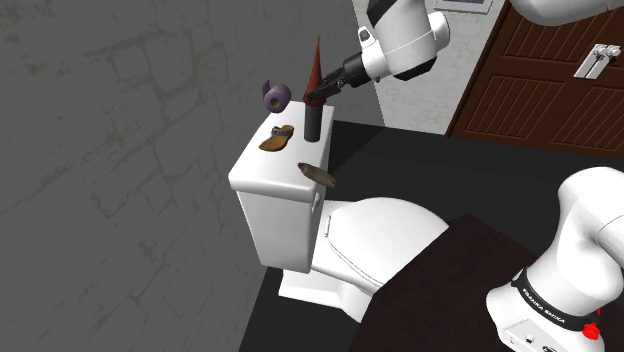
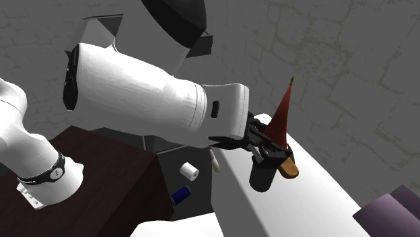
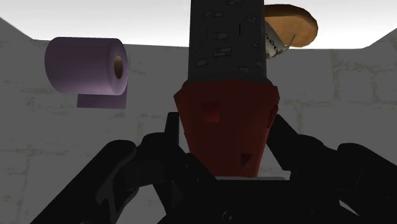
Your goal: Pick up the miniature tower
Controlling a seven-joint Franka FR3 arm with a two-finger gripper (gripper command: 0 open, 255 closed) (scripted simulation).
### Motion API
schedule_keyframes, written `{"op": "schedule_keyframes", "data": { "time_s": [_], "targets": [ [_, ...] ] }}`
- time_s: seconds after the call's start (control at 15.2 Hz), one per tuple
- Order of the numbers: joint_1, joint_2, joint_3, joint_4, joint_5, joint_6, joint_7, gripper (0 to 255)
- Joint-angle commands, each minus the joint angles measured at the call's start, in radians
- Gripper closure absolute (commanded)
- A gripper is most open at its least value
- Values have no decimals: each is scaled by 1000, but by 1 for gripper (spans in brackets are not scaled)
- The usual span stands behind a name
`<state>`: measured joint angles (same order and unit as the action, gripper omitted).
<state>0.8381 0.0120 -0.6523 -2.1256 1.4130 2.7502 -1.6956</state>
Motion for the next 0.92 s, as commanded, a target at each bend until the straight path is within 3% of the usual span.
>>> {"op": "schedule_keyframes", "data": {
  "time_s": [0.0,0.53,0.86],
  "targets": [
    [0,1,0,-1,4,0,-4,255],
    [-1,2,0,-1,5,-2,-5,255],
    [2,-40,3,7,-120,7,111,255]
  ]
}}
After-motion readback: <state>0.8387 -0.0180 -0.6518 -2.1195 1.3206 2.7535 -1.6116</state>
